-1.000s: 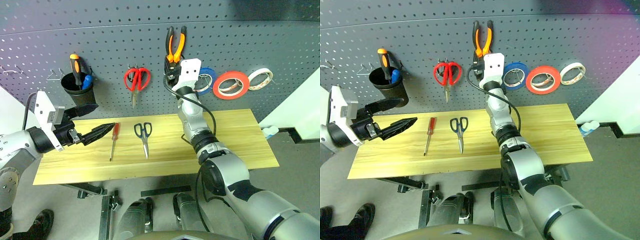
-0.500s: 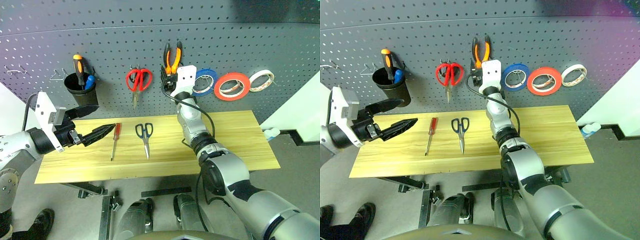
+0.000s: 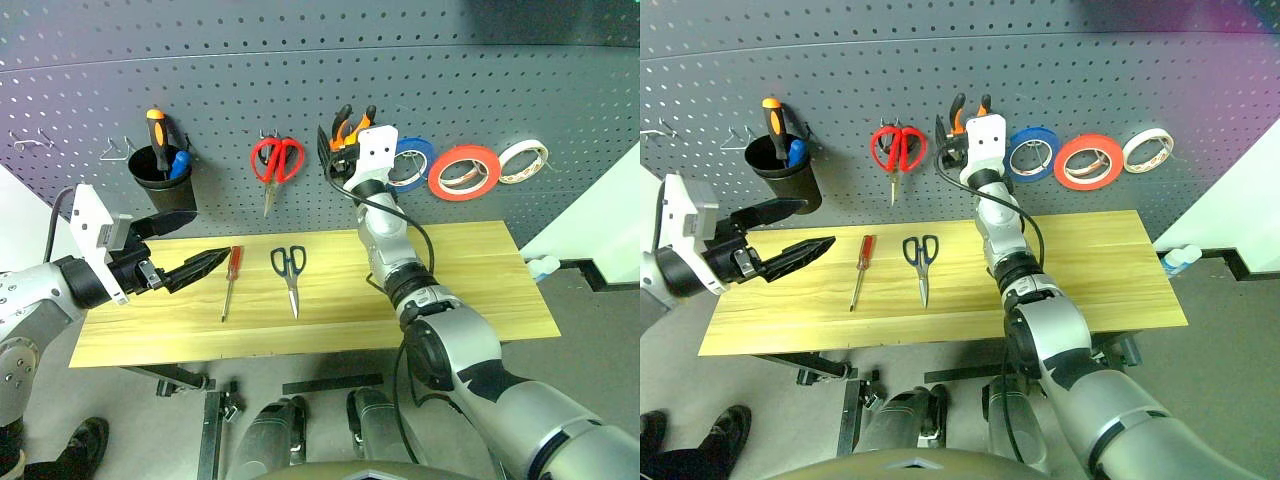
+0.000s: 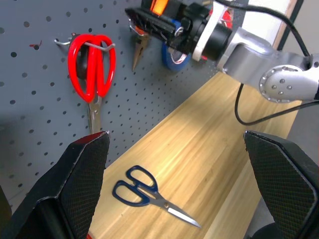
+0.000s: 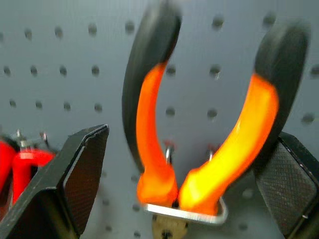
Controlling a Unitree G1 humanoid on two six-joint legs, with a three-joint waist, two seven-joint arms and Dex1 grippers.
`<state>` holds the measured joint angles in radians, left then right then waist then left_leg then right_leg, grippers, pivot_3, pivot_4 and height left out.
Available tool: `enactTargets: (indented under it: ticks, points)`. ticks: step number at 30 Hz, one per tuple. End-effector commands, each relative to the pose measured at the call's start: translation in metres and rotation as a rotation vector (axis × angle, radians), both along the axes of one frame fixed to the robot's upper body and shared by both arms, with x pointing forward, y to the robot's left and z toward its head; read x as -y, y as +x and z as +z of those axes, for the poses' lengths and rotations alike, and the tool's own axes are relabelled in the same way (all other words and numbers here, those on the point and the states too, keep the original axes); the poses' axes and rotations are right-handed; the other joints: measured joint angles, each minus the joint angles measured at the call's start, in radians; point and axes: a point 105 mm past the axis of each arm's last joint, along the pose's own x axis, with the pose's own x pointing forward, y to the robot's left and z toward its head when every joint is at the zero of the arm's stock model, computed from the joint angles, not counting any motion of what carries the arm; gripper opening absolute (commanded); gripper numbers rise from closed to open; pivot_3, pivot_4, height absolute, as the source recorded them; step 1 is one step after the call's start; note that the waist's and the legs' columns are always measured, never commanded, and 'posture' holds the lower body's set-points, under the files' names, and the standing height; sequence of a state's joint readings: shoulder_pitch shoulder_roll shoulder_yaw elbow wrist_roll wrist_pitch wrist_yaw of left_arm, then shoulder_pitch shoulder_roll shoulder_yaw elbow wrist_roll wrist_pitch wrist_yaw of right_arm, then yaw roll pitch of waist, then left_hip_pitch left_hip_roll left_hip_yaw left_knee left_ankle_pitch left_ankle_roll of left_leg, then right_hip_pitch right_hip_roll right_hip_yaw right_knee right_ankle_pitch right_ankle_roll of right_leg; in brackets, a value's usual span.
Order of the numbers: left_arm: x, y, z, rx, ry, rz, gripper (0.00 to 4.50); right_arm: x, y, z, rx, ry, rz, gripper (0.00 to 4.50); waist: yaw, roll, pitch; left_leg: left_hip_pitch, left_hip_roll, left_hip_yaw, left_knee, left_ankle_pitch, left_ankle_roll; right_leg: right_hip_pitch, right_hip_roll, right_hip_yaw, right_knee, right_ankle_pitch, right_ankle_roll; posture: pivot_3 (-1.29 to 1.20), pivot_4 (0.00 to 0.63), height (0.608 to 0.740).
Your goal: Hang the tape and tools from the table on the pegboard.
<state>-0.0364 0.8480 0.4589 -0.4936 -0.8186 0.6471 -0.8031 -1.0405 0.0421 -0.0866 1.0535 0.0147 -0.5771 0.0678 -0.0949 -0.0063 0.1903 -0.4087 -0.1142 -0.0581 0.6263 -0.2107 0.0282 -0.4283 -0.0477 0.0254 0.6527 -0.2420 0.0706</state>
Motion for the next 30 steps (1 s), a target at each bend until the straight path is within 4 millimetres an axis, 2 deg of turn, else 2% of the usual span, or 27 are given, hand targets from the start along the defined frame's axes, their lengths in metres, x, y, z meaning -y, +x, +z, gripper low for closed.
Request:
enactTargets:
  ticks: [1,10,16,21,28,30]
  points:
    - [0.002,-0.002,0.011,0.051,0.006,-0.010,4.50,0.005,-0.008,0.030,0.115,0.044,-0.004,4.47,0.000,0.000,0.000,0.000,0.000,0.000,0.000,0.000,0.000,0.000,0.000,0.000,0.000,0.000,0.000,-0.07,0.179,0.740]
    - [0.005,0.000,0.010,0.051,0.001,-0.023,4.50,0.016,-0.022,0.068,0.227,0.094,-0.010,4.47,0.000,0.000,0.000,0.000,0.000,0.000,-0.001,0.000,0.000,0.000,0.000,0.000,-0.001,0.000,0.000,-0.09,0.181,0.740]
    - [0.006,0.003,0.010,0.055,-0.004,-0.027,4.50,0.023,-0.034,0.091,0.266,0.178,0.068,4.47,0.000,0.000,0.001,0.000,0.000,0.000,-0.002,0.000,0.000,0.000,0.000,0.000,-0.002,0.000,0.000,-0.09,0.183,0.740]
    - [0.006,0.004,0.009,0.055,-0.011,-0.025,4.50,0.046,-0.050,0.114,0.304,0.287,0.141,4.47,0.000,0.001,0.001,0.000,0.000,0.000,-0.004,0.000,0.000,0.000,0.000,0.000,-0.003,0.000,0.000,-0.10,0.185,0.740]
    - [0.005,0.006,0.005,0.060,-0.018,-0.019,4.50,0.078,-0.059,0.120,0.213,0.361,0.308,4.47,0.000,0.001,0.002,0.000,0.001,0.000,-0.005,0.000,0.001,0.000,-0.001,0.000,-0.004,-0.001,-0.001,-0.13,0.185,0.740]
    - [0.004,0.007,0.004,0.060,-0.022,-0.016,4.50,0.081,-0.065,0.115,0.143,0.389,0.409,4.47,0.000,0.001,0.002,0.000,0.001,0.000,-0.005,0.000,0.001,0.000,-0.001,0.000,-0.005,-0.001,-0.001,-0.13,0.187,0.740]
